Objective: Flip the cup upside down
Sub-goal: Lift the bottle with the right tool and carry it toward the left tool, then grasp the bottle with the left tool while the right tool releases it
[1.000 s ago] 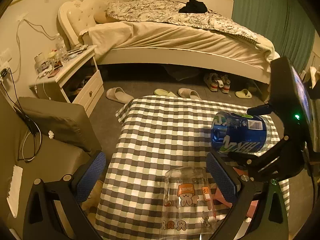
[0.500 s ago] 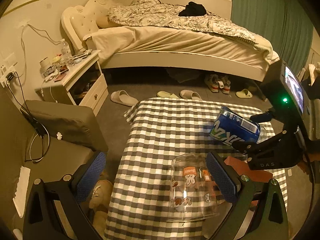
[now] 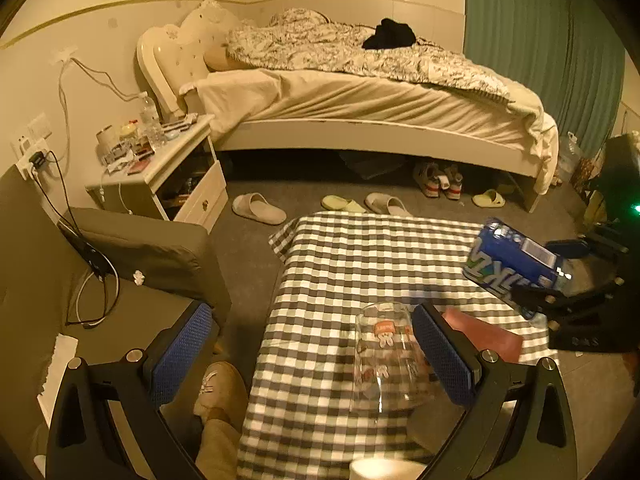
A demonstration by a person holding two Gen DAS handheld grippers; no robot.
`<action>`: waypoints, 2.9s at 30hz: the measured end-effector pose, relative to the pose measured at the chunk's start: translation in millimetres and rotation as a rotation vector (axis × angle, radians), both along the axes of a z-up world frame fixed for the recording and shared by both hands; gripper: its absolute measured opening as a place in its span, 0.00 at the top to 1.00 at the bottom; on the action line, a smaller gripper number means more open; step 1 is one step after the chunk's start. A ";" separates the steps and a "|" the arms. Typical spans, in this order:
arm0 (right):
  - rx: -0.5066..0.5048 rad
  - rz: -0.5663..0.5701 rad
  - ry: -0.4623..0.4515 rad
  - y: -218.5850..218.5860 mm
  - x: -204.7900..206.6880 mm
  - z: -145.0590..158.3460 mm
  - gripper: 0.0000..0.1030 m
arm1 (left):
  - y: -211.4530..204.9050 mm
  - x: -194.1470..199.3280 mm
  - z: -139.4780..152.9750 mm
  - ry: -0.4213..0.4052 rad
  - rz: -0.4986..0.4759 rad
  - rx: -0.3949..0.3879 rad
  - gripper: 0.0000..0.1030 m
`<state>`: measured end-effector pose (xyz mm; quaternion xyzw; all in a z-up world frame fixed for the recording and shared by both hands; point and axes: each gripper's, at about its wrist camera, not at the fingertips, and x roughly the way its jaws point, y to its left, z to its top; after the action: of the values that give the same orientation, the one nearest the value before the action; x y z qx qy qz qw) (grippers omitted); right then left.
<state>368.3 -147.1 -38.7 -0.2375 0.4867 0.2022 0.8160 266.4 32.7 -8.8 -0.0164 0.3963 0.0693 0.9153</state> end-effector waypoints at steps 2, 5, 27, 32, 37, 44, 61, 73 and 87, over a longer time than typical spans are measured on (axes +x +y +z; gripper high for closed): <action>0.019 0.002 -0.025 -0.3 -25.9 20.9 0.34 | 0.6 -14.1 12.4 -0.020 0.000 0.002 0.00; 0.051 -0.011 -0.053 2.0 -67.3 51.6 0.34 | 2.8 -38.4 32.9 -0.051 -0.002 0.000 0.00; 0.258 -0.348 -0.037 29.7 -323.7 -7.2 0.35 | 16.1 -239.1 7.0 -0.081 0.005 0.017 0.00; 0.265 -0.427 -0.036 29.2 -324.2 -35.8 0.35 | 12.4 -254.0 -22.5 -0.066 0.016 -0.019 0.00; 0.257 -0.468 -0.032 24.0 -322.5 -55.7 0.35 | 6.7 -262.0 -31.9 -0.071 0.001 0.009 0.00; 0.255 -0.477 -0.025 21.8 -318.8 -72.9 0.35 | 8.8 -262.6 -33.7 -0.075 0.012 -0.012 0.00; 0.336 -0.484 -0.197 -19.3 -343.2 -15.6 0.16 | -16.2 -267.6 -24.5 -0.076 -0.018 -0.034 0.00; 0.337 -0.668 -0.296 -110.3 -364.5 -11.4 0.15 | -99.8 -272.5 -60.1 0.049 -0.172 -0.155 0.00; 0.374 -0.736 -0.217 -145.5 -357.9 -45.4 0.15 | -146.0 -243.7 -101.6 0.156 -0.211 -0.129 0.01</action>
<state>10.5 -292.6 -84.2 0.0842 0.4053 -0.0436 0.9093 22.7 -113.3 -110.4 -0.0283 0.4692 -0.0518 0.8811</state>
